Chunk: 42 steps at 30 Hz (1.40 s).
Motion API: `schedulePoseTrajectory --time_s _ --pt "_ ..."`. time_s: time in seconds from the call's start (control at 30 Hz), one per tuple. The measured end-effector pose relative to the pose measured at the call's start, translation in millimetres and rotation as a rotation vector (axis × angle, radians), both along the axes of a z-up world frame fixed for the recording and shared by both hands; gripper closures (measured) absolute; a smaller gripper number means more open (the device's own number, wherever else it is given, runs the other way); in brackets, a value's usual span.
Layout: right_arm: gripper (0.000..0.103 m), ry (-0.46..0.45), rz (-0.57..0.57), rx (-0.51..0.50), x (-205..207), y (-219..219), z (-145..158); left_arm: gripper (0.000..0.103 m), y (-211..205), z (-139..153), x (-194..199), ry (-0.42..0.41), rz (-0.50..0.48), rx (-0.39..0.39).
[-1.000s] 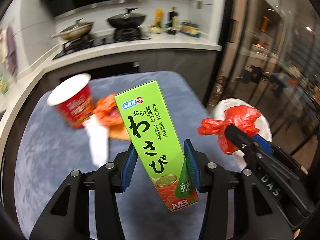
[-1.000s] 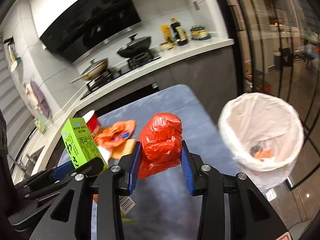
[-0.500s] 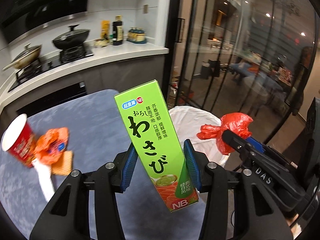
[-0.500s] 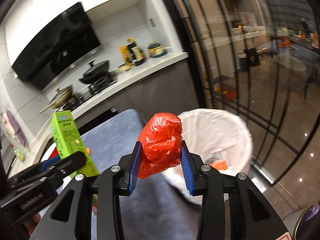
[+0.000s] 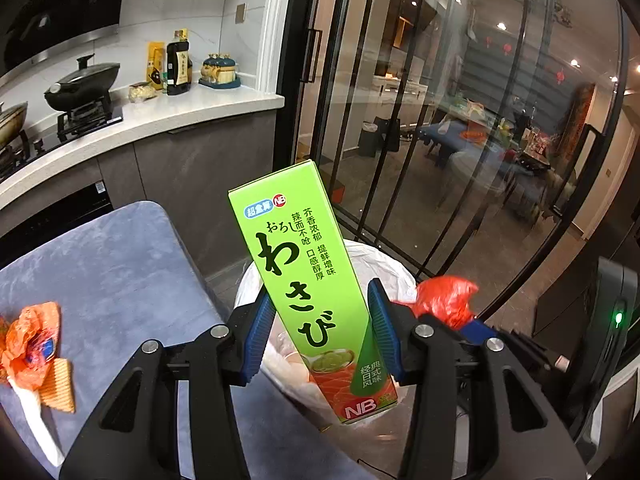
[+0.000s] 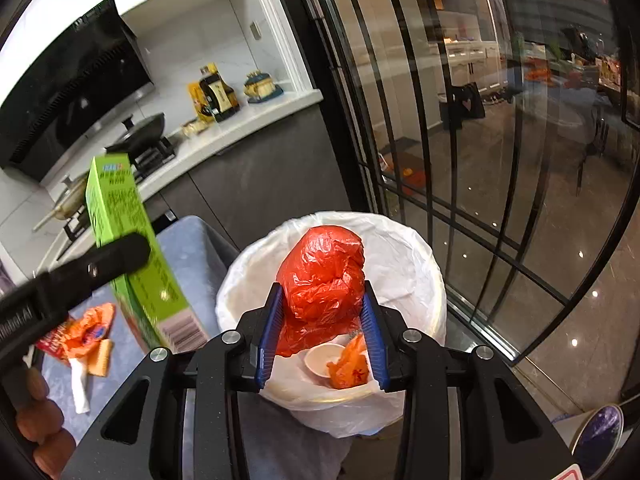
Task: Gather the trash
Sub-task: 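Carry the red bag and wasabi box over the bin and open both tools, then grasp the orange wrapper with the right tool while the left tool grasps the white paper towel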
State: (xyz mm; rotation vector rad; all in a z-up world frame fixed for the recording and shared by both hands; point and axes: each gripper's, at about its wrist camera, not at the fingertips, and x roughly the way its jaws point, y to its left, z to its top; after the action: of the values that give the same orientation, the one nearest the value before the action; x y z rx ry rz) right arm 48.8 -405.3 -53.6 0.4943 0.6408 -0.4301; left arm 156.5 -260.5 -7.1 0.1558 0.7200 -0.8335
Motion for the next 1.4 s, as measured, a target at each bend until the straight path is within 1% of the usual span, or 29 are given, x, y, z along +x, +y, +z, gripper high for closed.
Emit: schedulePoseTrajectory --time_s 0.13,0.37,0.4,0.43,0.47,0.5,0.53,0.7,0.8,0.97,1.07,1.4 --pt "0.065 0.03 -0.015 0.015 5.1 -6.3 -10.2 0.058 -11.6 -8.1 9.1 0.012 -0.001 0.011" --pt "0.062 0.038 -0.028 0.032 11.3 -10.9 -16.2 0.057 -19.2 -16.0 18.2 0.02 0.01 0.015" --pt "0.058 0.037 -0.03 0.031 12.4 -10.3 -15.0 0.055 -18.5 -17.2 19.6 0.022 0.019 0.011" --pt "0.051 0.034 -0.033 0.028 12.2 -9.8 -14.2 0.053 -17.0 -16.8 20.1 0.021 0.026 0.005" --pt "0.048 0.027 -0.038 0.023 11.4 -9.0 -12.5 0.045 -15.3 -16.3 19.9 0.019 0.033 -0.004" --pt "0.042 0.022 -0.041 0.02 11.8 -7.8 -12.0 0.037 -12.7 -15.2 19.7 0.017 0.037 -0.02" --pt "0.04 0.018 -0.043 0.015 11.3 -7.1 -10.9 0.034 -11.8 -14.3 20.1 0.014 0.041 -0.026" --pt "0.04 0.014 -0.043 0.017 11.5 -4.5 -9.4 0.033 -6.5 -10.1 24.7 0.019 0.051 -0.036" --pt "0.039 0.008 -0.039 0.014 11.3 -1.3 -7.4 0.033 1.6 -6.6 28.1 0.026 0.068 -0.051" --pt "0.039 -0.007 -0.024 0.013 11.1 6.1 -1.4 0.032 15.9 -4.6 33.6 0.029 0.103 -0.053" --pt "0.039 -0.02 -0.007 0.01 12.3 14.1 5.8 0.029 29.6 -1.9 35.7 0.028 0.141 -0.057" --pt "0.038 -0.056 0.074 -0.013 21.9 50.1 28.6 0.029 92.8 12.0 41.1 0.015 0.287 -0.066"
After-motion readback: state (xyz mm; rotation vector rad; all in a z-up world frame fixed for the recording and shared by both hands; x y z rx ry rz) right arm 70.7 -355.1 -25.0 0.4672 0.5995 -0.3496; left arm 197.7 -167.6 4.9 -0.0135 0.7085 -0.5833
